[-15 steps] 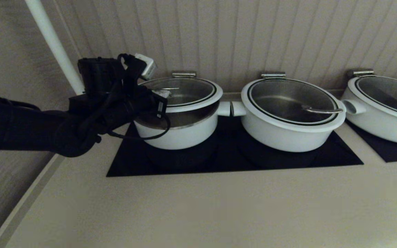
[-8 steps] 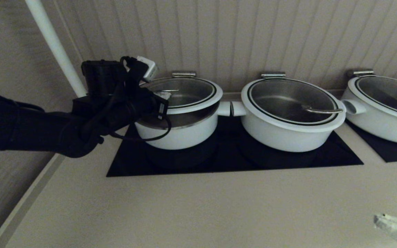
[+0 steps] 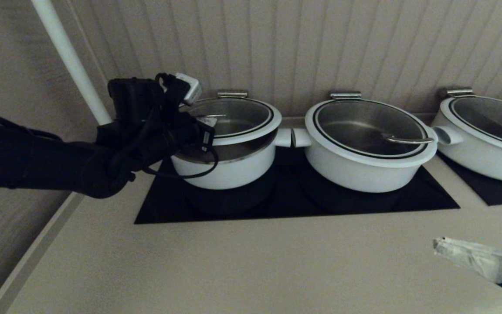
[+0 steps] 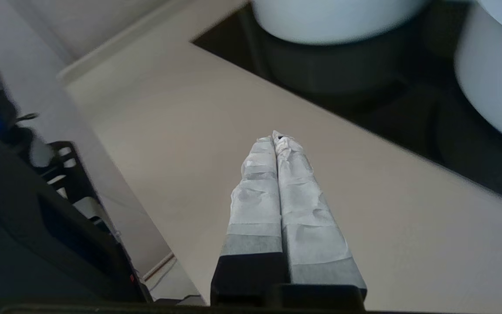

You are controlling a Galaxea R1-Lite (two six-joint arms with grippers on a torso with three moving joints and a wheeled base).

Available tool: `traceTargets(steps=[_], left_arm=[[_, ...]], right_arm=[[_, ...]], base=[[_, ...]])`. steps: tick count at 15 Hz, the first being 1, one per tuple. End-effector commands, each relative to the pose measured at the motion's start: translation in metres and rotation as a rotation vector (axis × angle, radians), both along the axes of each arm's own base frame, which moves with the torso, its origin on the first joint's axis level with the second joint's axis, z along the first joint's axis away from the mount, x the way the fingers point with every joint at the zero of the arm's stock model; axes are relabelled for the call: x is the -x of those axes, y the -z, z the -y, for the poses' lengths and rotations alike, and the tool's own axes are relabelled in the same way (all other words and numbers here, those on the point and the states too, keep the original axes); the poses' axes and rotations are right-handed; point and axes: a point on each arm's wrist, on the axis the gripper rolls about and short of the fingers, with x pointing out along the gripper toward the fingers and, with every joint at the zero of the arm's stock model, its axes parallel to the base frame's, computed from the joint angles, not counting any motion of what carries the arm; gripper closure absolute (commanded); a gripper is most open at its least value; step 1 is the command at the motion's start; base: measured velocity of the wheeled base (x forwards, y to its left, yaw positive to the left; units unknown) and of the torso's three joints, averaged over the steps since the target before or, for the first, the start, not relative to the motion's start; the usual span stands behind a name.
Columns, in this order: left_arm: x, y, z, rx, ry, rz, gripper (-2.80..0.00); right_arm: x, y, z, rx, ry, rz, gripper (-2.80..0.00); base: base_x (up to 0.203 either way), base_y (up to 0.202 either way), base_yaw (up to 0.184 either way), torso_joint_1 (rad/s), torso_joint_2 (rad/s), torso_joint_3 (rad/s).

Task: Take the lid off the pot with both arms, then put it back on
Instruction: Hold the pot lid with the right arm

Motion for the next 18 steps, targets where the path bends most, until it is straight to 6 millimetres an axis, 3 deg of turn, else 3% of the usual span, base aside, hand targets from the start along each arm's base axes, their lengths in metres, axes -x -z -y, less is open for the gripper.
traceTargets(steps=[1, 8, 18], left_arm=[[-0.002, 0.002, 0.001, -0.001, 0.001, 0.001, 0.0], [-0.003, 0.003, 0.001, -0.002, 0.0, -0.003, 0.0], [-0.005, 0.003, 0.003, -0.004, 0.004, 0.001, 0.0]], right_arm=[[-0.016, 0.005, -0.003, -0.001, -0.032, -0.03, 0.0], [-0.063, 0.007, -0.034, -0.023, -0.268, 0.057, 0.0], [-0.105, 0.012, -0.053, 0.006, -0.303, 0.075, 0.0]], base=[[0.0, 0.0, 0.0, 0.0, 0.0, 0.0], [0.0, 0.0, 0.0, 0.0, 0.0, 0.0], [0.0, 0.0, 0.0, 0.0, 0.0, 0.0]])
